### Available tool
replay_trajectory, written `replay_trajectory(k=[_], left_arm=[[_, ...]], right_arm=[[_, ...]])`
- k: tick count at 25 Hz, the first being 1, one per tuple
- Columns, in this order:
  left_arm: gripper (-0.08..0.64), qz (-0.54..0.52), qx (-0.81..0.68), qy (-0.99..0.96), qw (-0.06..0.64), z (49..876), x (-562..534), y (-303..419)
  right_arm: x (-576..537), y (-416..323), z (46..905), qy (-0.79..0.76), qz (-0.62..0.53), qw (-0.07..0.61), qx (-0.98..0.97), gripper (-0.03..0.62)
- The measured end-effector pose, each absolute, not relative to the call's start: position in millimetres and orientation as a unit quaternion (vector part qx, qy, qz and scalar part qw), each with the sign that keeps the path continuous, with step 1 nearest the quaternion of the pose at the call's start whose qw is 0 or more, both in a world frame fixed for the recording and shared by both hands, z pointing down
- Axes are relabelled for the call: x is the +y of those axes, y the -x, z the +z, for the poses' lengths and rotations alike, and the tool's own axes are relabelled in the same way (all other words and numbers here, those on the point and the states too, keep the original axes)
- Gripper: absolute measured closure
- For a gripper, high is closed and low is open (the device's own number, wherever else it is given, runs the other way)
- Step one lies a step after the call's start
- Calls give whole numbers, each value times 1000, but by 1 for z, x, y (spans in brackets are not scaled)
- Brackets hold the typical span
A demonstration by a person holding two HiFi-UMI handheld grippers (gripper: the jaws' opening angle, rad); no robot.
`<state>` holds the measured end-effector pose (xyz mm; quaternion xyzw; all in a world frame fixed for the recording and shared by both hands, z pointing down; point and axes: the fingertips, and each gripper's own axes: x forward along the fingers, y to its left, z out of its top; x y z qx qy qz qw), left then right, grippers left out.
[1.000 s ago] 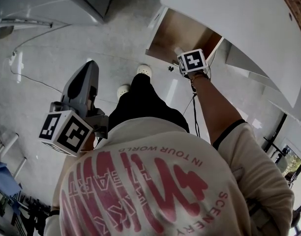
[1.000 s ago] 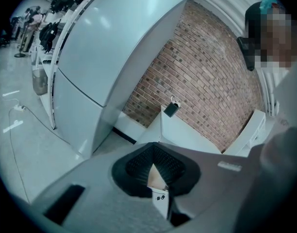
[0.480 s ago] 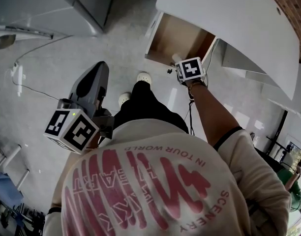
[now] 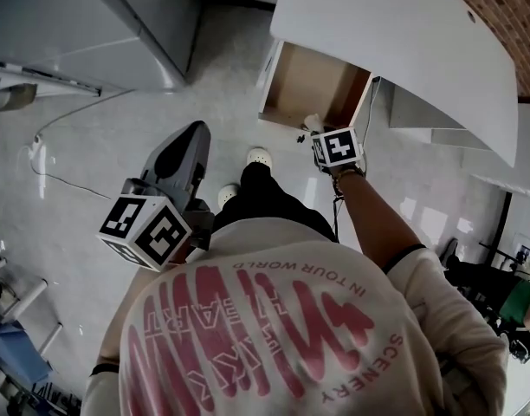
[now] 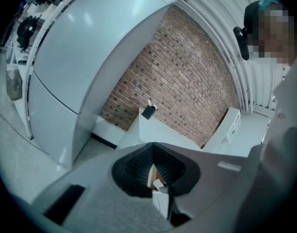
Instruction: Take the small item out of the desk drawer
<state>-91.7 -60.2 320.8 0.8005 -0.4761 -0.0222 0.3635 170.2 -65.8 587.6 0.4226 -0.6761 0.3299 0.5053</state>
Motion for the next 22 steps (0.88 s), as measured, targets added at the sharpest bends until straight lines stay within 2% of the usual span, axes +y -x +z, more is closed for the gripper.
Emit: replay_trajectory(k=[7,22], left_arm=[[557,-29,-459,-818,346,314,-54,88],[557,-26,-401,-858,319,294,-40,74]], right_arm=[[-47,-161,570,-444,326,479,-684,463],[-16,-139,520,-517,352,373,-686,463]])
